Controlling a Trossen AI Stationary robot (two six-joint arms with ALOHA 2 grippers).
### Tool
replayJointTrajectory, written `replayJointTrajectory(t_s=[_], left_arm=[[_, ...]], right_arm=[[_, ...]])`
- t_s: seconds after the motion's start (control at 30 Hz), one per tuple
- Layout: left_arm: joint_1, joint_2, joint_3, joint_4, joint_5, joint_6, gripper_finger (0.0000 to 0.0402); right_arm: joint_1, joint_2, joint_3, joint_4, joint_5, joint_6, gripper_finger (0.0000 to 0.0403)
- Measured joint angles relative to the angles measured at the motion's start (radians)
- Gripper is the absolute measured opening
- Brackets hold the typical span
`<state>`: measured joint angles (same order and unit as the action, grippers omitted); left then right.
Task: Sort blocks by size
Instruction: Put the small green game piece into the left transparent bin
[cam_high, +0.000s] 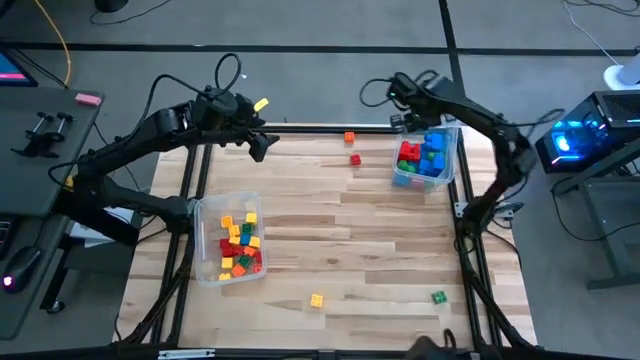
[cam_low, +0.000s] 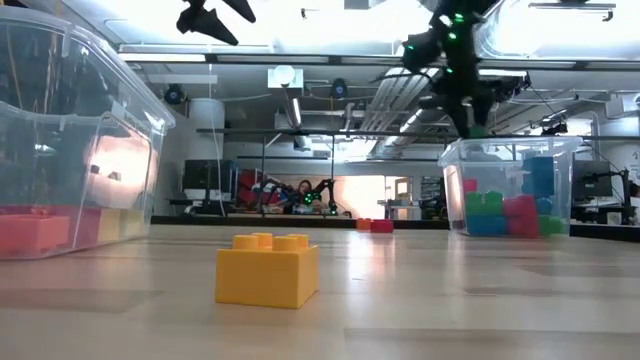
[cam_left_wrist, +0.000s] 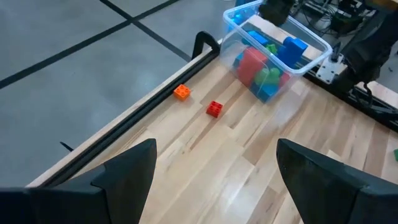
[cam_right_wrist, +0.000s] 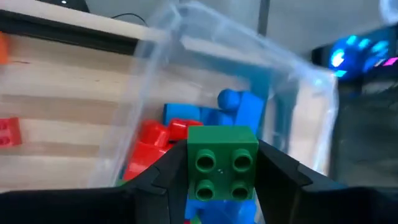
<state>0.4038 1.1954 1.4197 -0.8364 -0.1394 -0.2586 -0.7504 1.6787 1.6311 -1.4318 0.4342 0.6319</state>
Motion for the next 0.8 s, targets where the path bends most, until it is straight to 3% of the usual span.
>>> replayJointTrajectory(t_s=[0.2, 0.43, 0.57, 0.67, 0.8], left_arm=[[0.003, 0.000, 0.000, -0.001, 0.000, 0.000, 0.0319], [0.003, 0.000, 0.000, -0.004, 0.003, 0.000, 0.0319], [0.003, 0.000, 0.000, -0.013, 0.059, 0.000, 0.0319], [0.002, 0.000, 0.000, -0.014, 0.094, 0.000, 0.0319], [0.002, -0.003, 0.000, -0.013, 0.111, -0.001, 0.0319]], right_arm=[[-0.042, -0.139, -0.186, 0.142, -0.094, 0.045, 0.0137], [-0.035, -0.175, -0.193, 0.204, -0.122, 0.041, 0.0137], [0.046, -0.182, -0.186, 0.538, -0.347, -0.031, 0.0137], [0.173, -0.147, -0.186, 0.845, -0.498, -0.045, 0.0137], [0.381, -0.055, -0.185, 1.125, -0.529, -0.087, 0.0137]])
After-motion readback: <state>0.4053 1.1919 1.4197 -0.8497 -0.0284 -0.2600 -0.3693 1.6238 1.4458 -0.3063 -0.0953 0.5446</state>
